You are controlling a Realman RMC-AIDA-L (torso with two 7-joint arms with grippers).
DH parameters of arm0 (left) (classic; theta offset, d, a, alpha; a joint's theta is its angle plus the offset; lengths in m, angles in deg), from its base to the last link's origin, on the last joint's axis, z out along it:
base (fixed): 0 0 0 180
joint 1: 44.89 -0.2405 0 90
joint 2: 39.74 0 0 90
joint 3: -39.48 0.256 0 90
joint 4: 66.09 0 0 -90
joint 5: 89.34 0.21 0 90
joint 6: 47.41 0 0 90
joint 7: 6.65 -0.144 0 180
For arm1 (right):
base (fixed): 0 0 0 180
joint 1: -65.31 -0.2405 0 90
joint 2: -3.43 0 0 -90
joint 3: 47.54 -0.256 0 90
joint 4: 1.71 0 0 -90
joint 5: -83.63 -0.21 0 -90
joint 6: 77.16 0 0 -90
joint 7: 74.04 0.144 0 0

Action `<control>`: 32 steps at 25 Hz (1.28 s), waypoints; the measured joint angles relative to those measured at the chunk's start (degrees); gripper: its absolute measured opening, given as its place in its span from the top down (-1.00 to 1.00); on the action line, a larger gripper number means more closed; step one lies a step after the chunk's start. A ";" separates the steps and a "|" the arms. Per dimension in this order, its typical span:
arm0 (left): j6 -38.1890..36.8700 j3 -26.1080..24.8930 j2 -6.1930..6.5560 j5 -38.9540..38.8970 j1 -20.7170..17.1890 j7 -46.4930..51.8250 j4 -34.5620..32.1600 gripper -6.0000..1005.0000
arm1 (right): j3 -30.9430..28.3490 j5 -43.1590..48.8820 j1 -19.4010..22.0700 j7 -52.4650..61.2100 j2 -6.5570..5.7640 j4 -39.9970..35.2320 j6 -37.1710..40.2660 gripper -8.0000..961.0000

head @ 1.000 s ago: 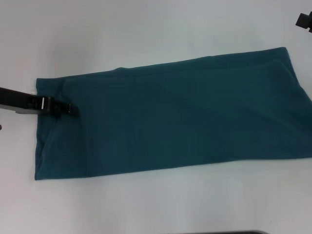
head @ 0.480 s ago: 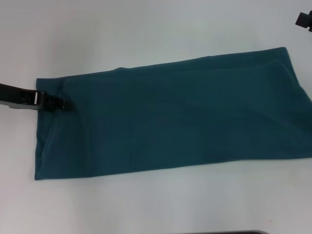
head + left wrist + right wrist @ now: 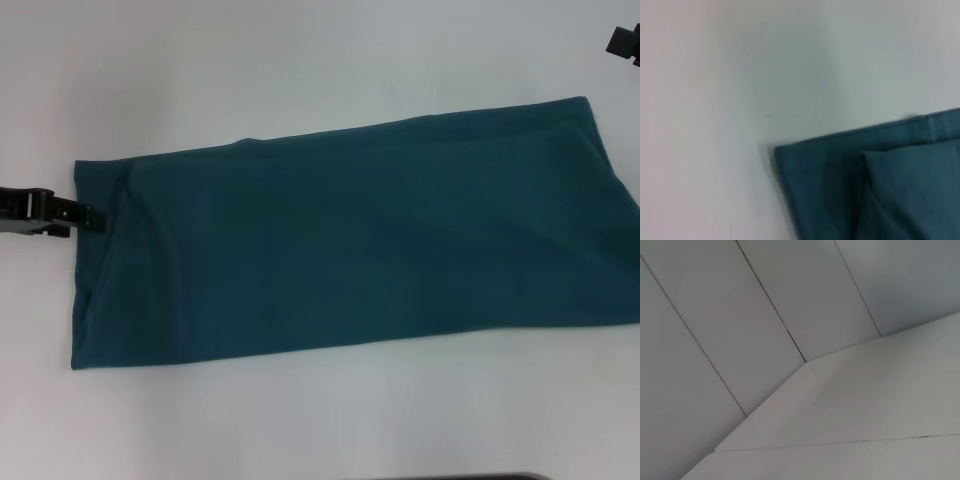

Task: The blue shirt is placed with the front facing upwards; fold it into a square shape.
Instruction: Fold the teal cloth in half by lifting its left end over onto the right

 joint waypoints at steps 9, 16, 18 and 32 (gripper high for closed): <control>-1.05 0.61 -0.25 2.49 0.52 3.15 0.26 -0.19 | 0.00 0.00 0.00 0.13 0.00 0.28 -0.30 -0.43; -0.83 0.70 -0.58 4.61 1.25 4.72 -0.19 -0.18 | 0.00 0.00 0.05 0.13 0.00 0.38 -0.39 -0.43; -1.00 0.73 -0.66 4.83 1.32 5.05 -0.21 -0.18 | 0.00 0.00 0.09 0.13 0.00 0.42 -0.43 -0.43; -0.60 0.72 -1.25 5.24 2.02 5.17 -1.30 -0.18 | 0.00 0.00 0.31 -0.03 -0.08 0.50 -0.50 -0.43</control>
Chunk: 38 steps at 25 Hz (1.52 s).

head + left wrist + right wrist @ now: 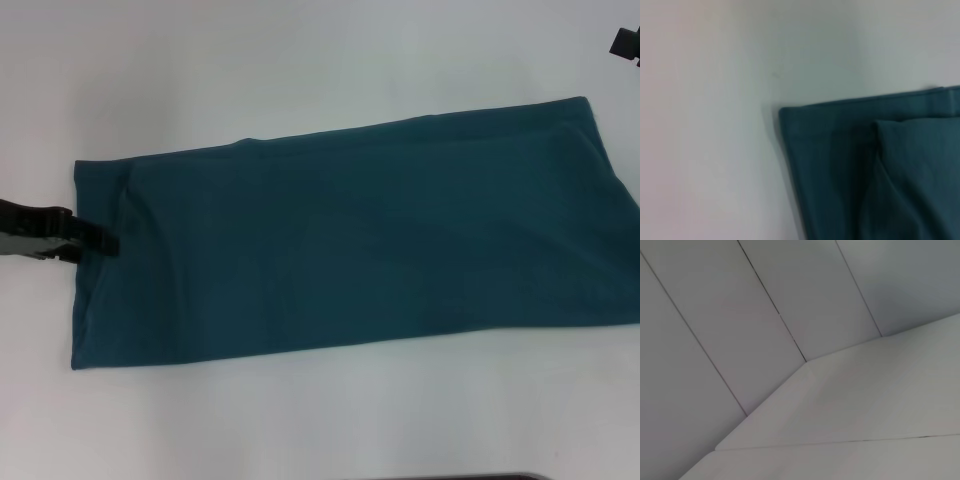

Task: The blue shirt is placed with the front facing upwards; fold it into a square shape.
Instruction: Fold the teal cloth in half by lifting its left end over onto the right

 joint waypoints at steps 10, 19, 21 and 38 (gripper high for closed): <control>0.13 -0.03 0.26 0.26 0.24 0.05 -0.07 -0.18 | 0.00 0.00 0.13 -0.02 -0.01 0.00 -0.01 -0.43; 0.68 -0.19 0.91 1.72 -0.03 0.74 -0.36 -0.18 | 0.00 0.00 0.07 -0.02 -0.10 0.00 0.13 -0.43; 0.78 -0.11 0.76 1.95 -0.01 0.82 -0.38 -0.18 | 0.00 0.00 0.06 -0.03 -0.10 0.00 0.19 -0.43; 0.37 0.73 -0.51 1.96 0.74 0.76 -0.60 -0.18 | 0.00 0.00 0.04 -0.15 -0.16 0.00 -0.04 -0.43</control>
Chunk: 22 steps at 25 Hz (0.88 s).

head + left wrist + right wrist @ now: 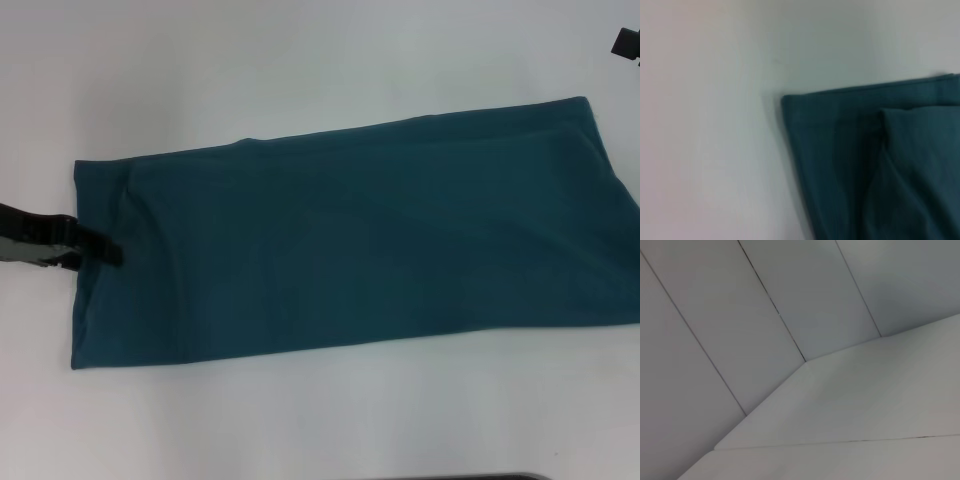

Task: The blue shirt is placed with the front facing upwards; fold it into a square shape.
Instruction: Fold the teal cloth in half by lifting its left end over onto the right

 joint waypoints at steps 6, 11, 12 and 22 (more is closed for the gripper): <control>-0.20 -0.01 -0.43 -0.30 0.49 -0.33 0.00 -0.18 | 0.00 0.00 0.07 -0.03 -0.02 0.00 0.00 -0.43; -0.44 -0.02 -0.52 -0.53 1.12 -0.41 0.00 -0.18 | 0.00 0.00 0.16 -0.11 -0.03 0.00 0.00 -0.43; -0.47 -0.02 -0.52 -0.54 1.23 -0.44 0.00 -0.18 | 0.00 0.00 0.17 -0.11 -0.03 0.00 0.00 -0.43; -0.31 -0.01 -0.72 -0.14 1.49 -0.69 0.00 -0.18 | 0.00 0.00 0.07 -0.14 -0.02 0.00 0.08 -0.43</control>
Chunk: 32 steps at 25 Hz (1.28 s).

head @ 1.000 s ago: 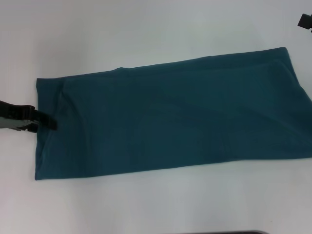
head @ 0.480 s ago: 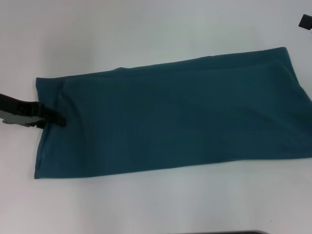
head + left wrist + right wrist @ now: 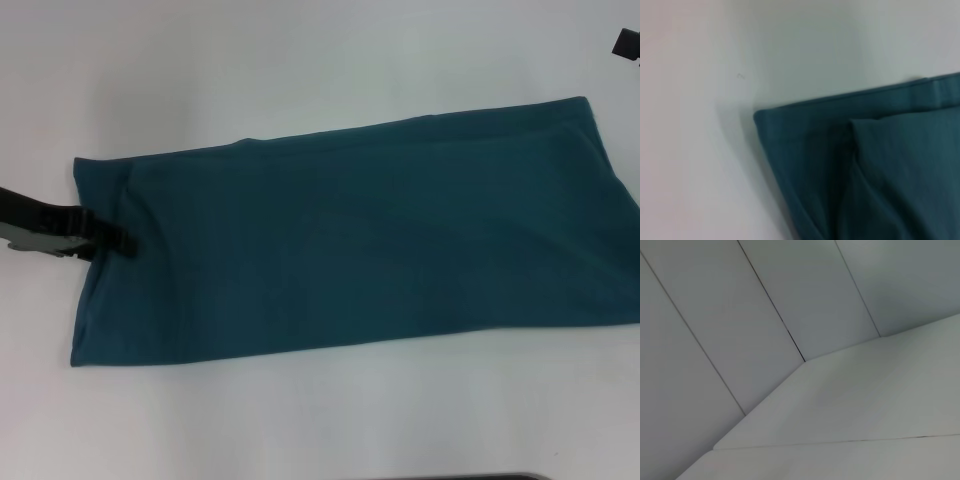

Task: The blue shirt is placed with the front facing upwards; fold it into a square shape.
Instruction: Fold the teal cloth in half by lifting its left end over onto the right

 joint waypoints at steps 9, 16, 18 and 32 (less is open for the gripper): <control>-0.49 -0.01 1.05 0.11 -0.81 0.20 0.34 -0.18 | 0.00 0.00 -0.15 -0.08 0.00 0.00 -0.02 -0.43; -1.42 -0.01 1.08 1.41 -0.54 0.37 0.09 -0.18 | 0.00 0.00 -0.07 -0.06 -0.02 0.00 -0.14 -0.43; -1.49 -0.01 1.00 1.64 -0.39 0.37 0.09 -0.17 | 0.00 0.00 -0.03 -0.02 -0.06 0.02 -0.15 -0.43; -1.49 2.01 -0.71 1.15 1.32 0.10 0.51 -0.17 | 0.00 0.00 0.03 0.04 -0.09 0.09 -0.49 -0.43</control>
